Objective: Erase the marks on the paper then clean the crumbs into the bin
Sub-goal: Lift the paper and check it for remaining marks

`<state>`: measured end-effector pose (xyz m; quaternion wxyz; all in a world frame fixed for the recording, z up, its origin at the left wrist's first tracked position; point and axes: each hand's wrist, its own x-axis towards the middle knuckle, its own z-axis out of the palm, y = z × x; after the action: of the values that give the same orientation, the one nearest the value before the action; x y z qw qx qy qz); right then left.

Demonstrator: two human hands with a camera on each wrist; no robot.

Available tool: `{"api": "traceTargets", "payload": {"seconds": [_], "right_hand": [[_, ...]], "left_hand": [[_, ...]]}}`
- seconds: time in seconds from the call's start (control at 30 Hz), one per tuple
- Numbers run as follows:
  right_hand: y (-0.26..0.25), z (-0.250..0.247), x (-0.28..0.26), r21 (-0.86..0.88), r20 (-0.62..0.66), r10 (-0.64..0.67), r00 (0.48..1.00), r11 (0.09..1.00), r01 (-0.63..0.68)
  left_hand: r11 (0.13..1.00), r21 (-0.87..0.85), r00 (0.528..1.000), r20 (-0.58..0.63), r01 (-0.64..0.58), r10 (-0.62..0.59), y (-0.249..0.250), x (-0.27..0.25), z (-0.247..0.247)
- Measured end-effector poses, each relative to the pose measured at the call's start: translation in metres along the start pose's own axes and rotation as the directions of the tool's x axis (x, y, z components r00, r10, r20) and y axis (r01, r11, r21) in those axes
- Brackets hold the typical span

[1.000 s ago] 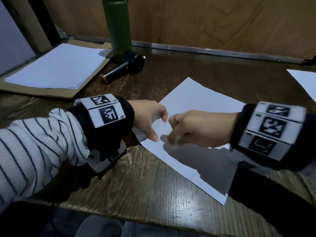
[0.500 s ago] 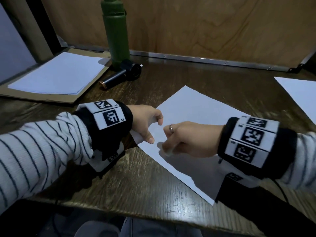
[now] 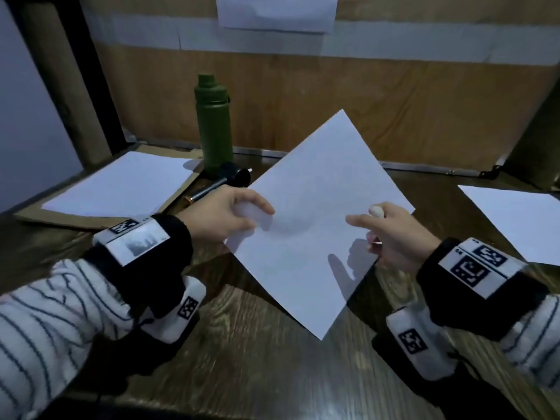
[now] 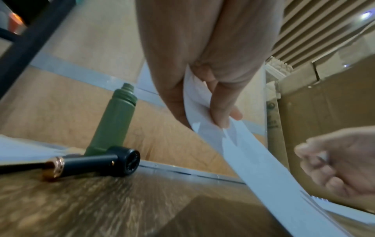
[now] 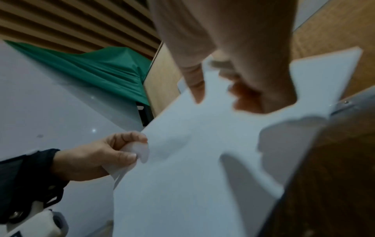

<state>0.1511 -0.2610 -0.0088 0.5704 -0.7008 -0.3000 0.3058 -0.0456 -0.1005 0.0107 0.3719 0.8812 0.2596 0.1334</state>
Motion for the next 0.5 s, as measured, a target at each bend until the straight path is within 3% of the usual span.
{"api": "traceTargets", "payload": {"seconds": [0.07,0.13,0.2,0.33,0.43,0.5], "right_hand": [[0.001,-0.001,0.002,0.116,-0.206,0.013,0.978,0.993,0.012],[0.000,-0.002,0.005,0.229,-0.305,0.117,0.945,0.972,-0.046],[0.000,0.001,0.006,0.302,-0.234,0.125,0.964,0.952,-0.050],[-0.002,0.010,0.009,0.451,-0.006,-0.035,0.999,0.892,0.034],[-0.013,0.012,0.012,0.438,-0.043,-0.123,0.992,0.890,0.129],[-0.022,0.011,0.013,0.409,-0.100,-0.157,0.982,0.894,0.185]], "left_hand": [[0.998,-0.032,0.996,-0.084,-0.047,0.044,0.004,-0.005,-0.012],[0.991,-0.078,0.983,-0.160,-0.108,0.094,0.010,-0.010,-0.022],[0.979,-0.123,0.961,-0.246,-0.161,0.128,0.014,-0.014,-0.028],[0.941,-0.268,0.924,-0.370,-0.209,0.099,0.018,-0.016,-0.028],[0.906,-0.366,0.923,-0.380,-0.210,0.060,0.016,-0.015,-0.023],[0.924,-0.315,0.886,-0.462,-0.216,0.050,0.014,-0.013,-0.018]]}}
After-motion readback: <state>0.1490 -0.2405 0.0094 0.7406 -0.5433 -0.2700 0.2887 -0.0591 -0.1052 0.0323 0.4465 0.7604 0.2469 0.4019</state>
